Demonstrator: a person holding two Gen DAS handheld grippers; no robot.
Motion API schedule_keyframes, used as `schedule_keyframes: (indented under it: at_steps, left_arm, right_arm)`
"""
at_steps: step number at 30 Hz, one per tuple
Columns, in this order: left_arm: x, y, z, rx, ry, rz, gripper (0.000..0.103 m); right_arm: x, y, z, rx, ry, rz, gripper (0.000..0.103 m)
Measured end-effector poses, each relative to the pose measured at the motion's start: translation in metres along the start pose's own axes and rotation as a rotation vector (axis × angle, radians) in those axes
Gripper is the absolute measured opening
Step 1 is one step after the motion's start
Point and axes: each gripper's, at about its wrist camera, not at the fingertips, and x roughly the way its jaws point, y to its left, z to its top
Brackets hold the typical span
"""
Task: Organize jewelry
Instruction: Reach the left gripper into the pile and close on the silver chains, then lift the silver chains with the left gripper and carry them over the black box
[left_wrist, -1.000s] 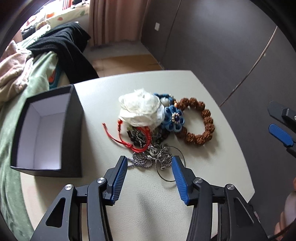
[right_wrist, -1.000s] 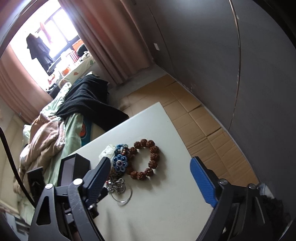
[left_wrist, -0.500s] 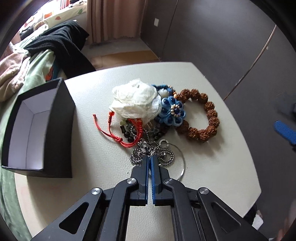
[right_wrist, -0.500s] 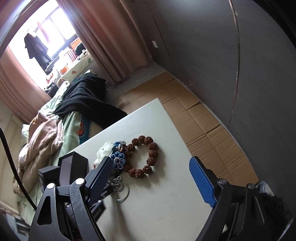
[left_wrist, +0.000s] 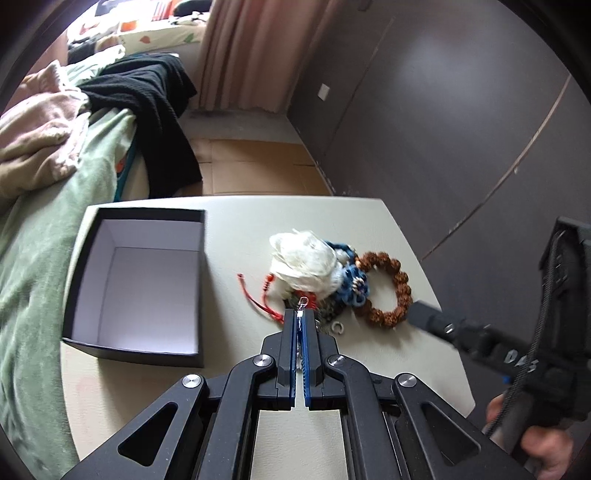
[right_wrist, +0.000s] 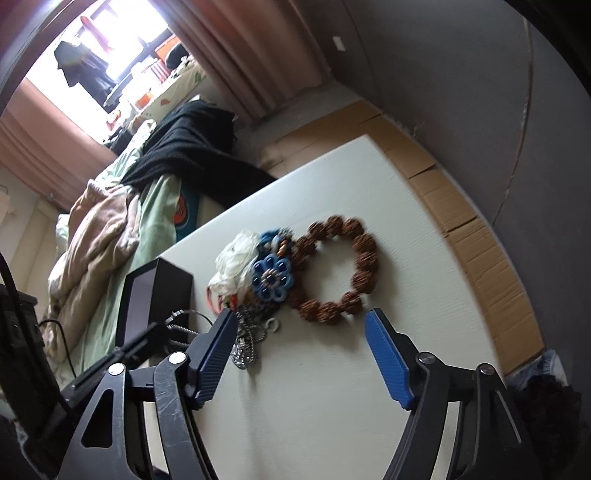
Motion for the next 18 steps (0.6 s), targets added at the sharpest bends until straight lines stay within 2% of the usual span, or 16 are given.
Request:
schedule_keyframes:
  at_steps: [6, 11, 16, 18]
  left_arm:
    - [-0.009, 0.018, 0.004, -0.051, -0.014, -0.045, 0.002]
    - [-0.014, 0.026, 0.002, -0.066, -0.011, -0.039, 0.002]
    - [-0.014, 0.034, 0.001, -0.08, 0.0, -0.03, 0.002]
    - [-0.014, 0.038, 0.001, -0.087, 0.003, -0.029, 0.002]
  right_arm:
    - [0.027, 0.019, -0.007, -0.015, 0.072, 0.06, 0.061]
    - [0.053, 0.034, -0.013, -0.008, 0.137, 0.105, 0.056]
    - [0.077, 0.042, -0.017, 0.004, 0.181, 0.09, 0.046]
    - [0.085, 0.046, -0.019, 0.009, 0.19, 0.089, 0.045]
